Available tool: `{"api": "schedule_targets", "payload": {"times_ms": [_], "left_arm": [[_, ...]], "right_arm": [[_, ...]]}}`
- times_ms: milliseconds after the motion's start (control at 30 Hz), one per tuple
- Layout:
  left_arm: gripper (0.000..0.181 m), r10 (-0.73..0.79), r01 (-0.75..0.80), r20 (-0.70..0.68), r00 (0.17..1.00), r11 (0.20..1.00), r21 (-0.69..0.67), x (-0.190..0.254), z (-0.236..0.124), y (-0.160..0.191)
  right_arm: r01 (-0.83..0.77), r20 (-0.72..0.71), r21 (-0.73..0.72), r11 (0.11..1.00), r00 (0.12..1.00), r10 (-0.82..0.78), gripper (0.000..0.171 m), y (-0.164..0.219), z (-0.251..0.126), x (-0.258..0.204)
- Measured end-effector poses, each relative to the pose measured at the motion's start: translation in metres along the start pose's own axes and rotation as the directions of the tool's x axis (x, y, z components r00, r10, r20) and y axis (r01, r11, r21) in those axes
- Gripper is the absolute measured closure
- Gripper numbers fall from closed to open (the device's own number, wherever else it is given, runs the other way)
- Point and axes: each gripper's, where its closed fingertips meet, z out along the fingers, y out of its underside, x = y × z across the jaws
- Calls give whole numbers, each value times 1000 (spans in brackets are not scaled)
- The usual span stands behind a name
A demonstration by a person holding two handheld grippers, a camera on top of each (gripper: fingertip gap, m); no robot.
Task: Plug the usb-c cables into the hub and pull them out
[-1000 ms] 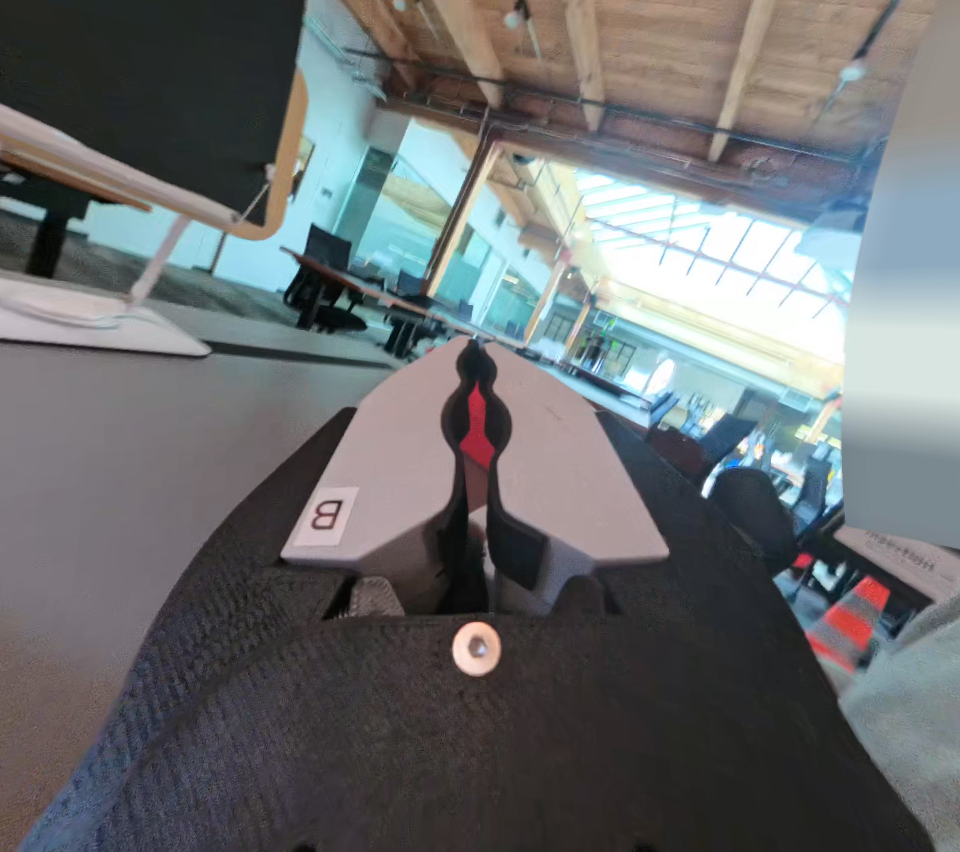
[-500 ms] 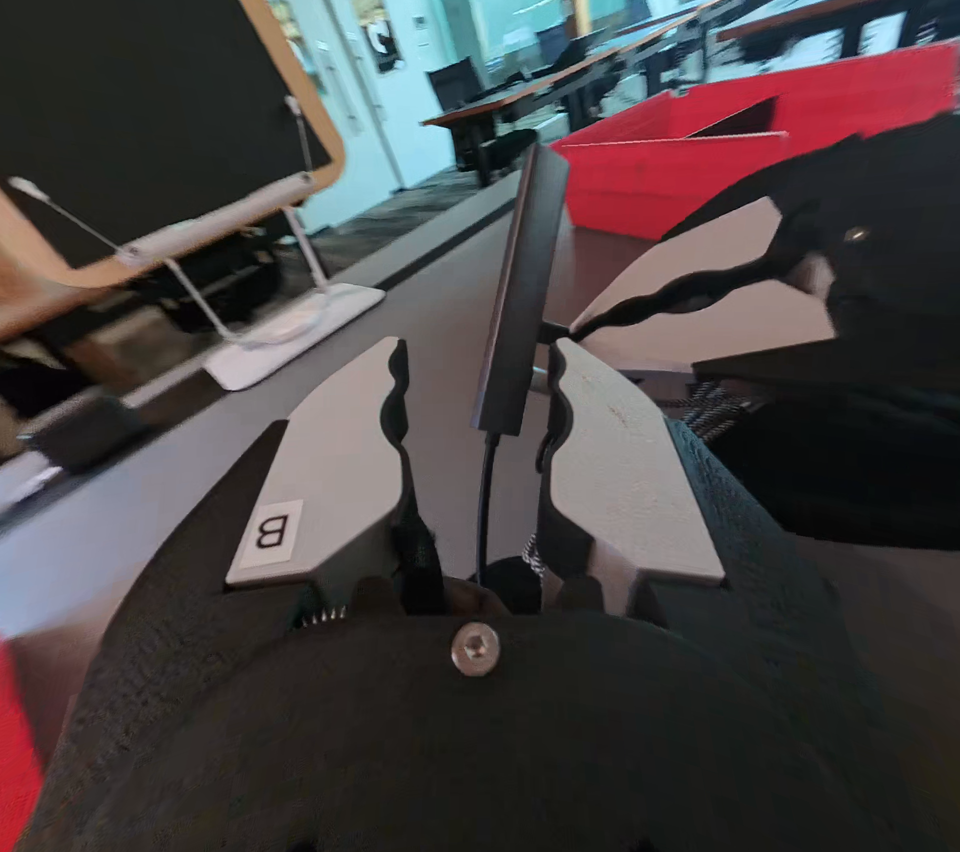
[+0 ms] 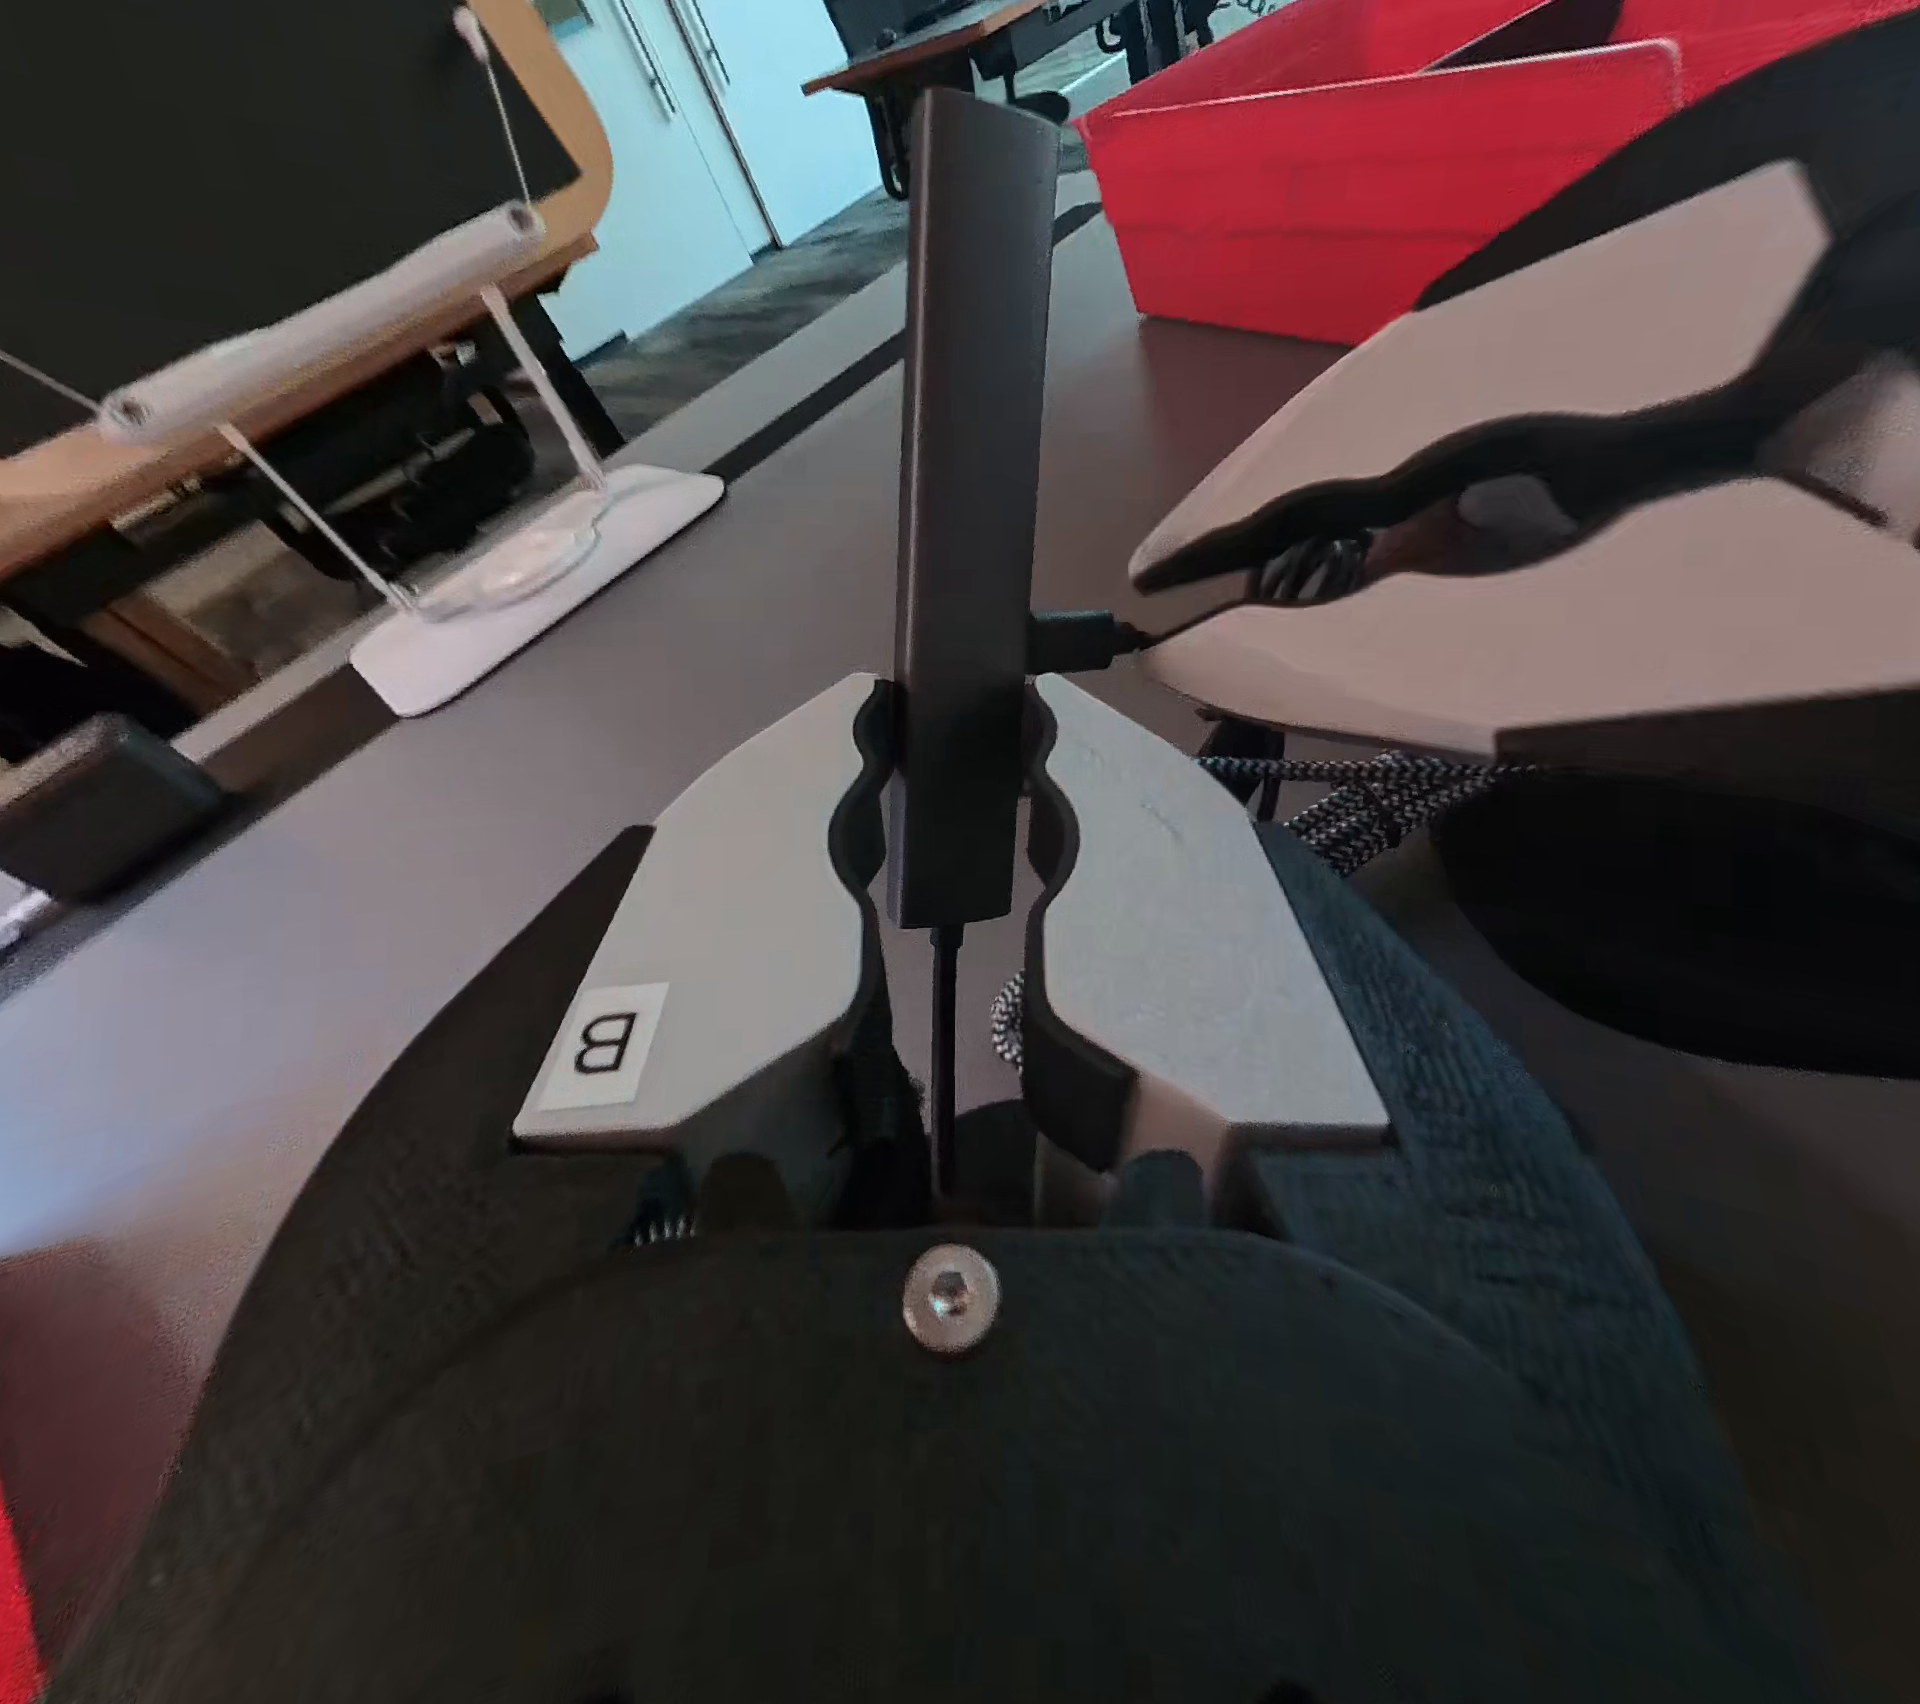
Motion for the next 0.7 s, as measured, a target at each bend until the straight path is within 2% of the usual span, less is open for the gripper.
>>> {"api": "schedule_targets", "payload": {"times_ms": [67, 167, 233, 333, 467, 600, 700], "left_arm": [[158, -30, 30, -7, 1000, 999, -15, -1, 1, 3], [158, -27, 26, -23, 999, 999, -29, 0, 2, 5], [158, -43, 41, -62, 997, 998, -45, 3, 2, 8], [158, -70, 62, -119, 990, 995, -72, 7, 3, 12], [159, -98, 78, -158, 983, 989, -123, 9, 4, 22], [159, -117, 110, -82, 990, 990, -87, 1, 2, 21], [160, -172, 165, -84, 981, 982, -93, -2, 1, 23]], "right_arm": [[112, -61, -13, 994, 992, -113, 152, -3, 1, -3], [179, -87, -60, 982, 979, -184, 146, -2, 7, -8], [204, -92, -71, 976, 973, -210, 150, -1, 10, -5], [217, -16, -103, 971, 975, -220, 160, 5, 13, -11], [307, 39, -156, 939, 952, -305, 161, 14, 17, -17], [252, -18, -162, 954, 966, -259, 161, 11, 21, -17], [274, -102, -179, 945, 950, -295, 161, 11, 24, -19]]}}
